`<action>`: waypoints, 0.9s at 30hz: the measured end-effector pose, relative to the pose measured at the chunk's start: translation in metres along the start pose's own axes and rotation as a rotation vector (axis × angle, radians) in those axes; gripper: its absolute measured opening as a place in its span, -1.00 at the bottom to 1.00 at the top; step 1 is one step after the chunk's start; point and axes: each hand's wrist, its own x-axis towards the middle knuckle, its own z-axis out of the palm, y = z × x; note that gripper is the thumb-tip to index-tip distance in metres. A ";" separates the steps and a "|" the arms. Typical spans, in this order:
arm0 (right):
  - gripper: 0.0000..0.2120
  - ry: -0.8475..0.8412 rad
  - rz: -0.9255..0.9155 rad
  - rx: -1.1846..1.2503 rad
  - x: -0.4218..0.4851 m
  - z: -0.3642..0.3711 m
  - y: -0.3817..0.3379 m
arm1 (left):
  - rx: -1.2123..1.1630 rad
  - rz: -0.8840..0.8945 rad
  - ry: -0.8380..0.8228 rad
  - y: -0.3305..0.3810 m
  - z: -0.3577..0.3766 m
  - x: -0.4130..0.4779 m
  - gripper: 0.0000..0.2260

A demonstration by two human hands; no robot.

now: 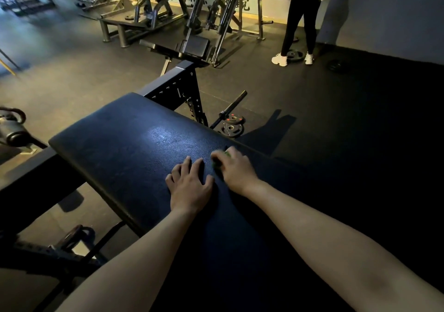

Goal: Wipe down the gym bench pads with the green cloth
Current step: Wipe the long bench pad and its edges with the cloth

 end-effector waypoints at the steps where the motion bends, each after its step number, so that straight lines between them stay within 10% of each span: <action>1: -0.50 0.080 0.080 -0.021 0.004 -0.004 0.013 | -0.001 0.001 -0.002 0.001 0.000 0.000 -0.39; 5: -0.58 0.116 0.437 -0.115 0.019 -0.016 0.041 | -0.011 -0.002 -0.002 0.001 -0.002 -0.001 -0.41; 16: -0.75 -0.038 -0.030 0.036 0.002 0.008 -0.004 | -0.010 -0.003 0.004 0.001 -0.001 0.000 -0.39; 23: -0.76 0.137 0.287 -0.017 0.048 -0.005 0.040 | -0.025 0.004 0.020 0.002 0.000 -0.001 -0.42; 27: -0.81 0.135 0.134 -0.162 0.049 0.018 0.017 | -0.038 -0.008 0.036 0.002 0.001 0.000 -0.37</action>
